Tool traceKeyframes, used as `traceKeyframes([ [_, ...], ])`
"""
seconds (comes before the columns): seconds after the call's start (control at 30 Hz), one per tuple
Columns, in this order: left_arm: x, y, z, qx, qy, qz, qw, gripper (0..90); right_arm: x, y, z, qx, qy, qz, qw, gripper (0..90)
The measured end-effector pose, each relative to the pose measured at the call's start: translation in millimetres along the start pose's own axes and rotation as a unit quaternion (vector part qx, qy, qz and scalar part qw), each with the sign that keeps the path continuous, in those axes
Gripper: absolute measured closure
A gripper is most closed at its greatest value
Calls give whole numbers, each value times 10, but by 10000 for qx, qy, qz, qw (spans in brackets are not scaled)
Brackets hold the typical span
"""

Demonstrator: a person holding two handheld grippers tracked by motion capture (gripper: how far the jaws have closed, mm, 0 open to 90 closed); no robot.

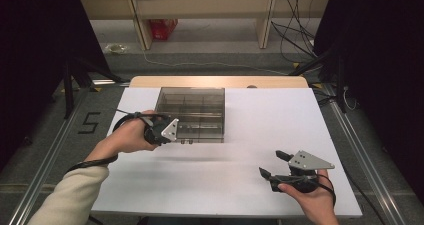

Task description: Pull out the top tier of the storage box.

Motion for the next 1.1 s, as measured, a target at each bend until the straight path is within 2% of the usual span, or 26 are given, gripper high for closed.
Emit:
traceKeyframes([
  [0.47, 7, -19, -33, -61, 2, 55, 10000, 843, -3, 1, 3, 1, 2, 5, 10000, 213],
  [0.73, 7, -18, -36, -35, -3, 51, 10000, 844, -5, 3, 8, 1, 5, 19, 10000, 213],
  [0.9, 8, -22, -30, 68, -26, 9, 10000, 844, -6, 2, 8, 3, 6, 21, 10000, 213],
  [1.1, 8, -28, -28, 68, -13, -40, 10000, 838, -4, 3, 7, 6, 3, 16, 10000, 212],
])
Point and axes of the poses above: each handheld gripper's, and its own axes: x roughly backward along the jaws, y roughly out of its top, z roughly to its left, the point moved 7 cm from there along -x, roughly forward along the jaws, and after that the axes turned 12 degrees about x, right-handed, at the moved point
